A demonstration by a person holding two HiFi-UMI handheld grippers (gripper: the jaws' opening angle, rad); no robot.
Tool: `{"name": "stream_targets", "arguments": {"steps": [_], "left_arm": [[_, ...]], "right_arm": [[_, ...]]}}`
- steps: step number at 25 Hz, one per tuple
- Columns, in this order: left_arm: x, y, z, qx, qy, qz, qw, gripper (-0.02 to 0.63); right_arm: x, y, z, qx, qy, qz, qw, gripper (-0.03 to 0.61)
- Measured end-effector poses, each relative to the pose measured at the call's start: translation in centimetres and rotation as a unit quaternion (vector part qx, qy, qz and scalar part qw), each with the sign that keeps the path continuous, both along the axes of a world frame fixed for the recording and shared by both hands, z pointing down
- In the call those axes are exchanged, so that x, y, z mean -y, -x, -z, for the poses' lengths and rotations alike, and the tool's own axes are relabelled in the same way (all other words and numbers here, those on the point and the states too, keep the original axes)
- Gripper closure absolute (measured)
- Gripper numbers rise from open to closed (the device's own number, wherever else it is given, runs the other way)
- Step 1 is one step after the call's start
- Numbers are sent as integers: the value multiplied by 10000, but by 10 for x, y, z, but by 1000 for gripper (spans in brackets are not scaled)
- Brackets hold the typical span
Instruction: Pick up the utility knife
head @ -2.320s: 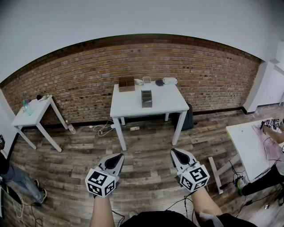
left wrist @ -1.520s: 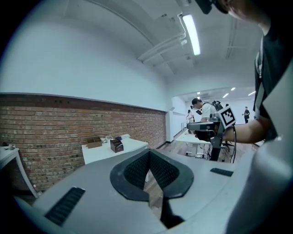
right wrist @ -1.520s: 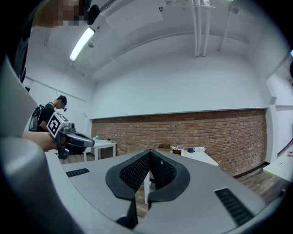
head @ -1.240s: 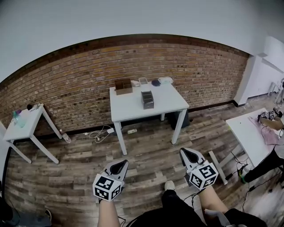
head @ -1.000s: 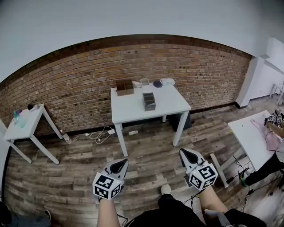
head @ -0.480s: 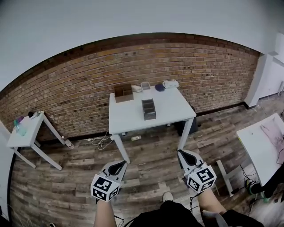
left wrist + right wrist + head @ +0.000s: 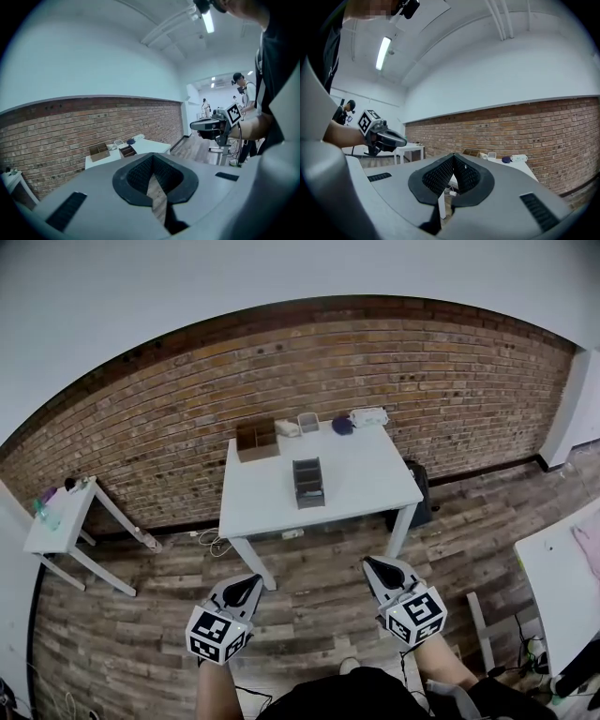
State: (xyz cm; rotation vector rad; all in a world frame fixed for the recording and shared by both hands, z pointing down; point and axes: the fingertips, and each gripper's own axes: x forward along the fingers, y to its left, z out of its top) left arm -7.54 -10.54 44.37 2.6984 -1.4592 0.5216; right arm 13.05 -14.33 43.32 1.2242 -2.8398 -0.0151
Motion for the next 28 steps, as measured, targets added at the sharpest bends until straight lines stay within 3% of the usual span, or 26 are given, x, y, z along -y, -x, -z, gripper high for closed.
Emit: {"name": "stream_targets", "arguments": {"steps": [6,13,24,28], "left_arm": [[34,-18,-6,-58,113,288,9995,620],[57,-34,-13,3,225,188,9996,621],[121,-34,-33,-100,216,-229,9995,621],[154,-33,-44,65,312,-435,9985,621]], "right_arm": [[30,-5,-7,-84,68,433,9990,580],[53,-7,-14,-138,225,625,9977,580],[107,14,-17,-249,367,742,9963,580],[137,22,-19,-408,284,732,9961,580]]}}
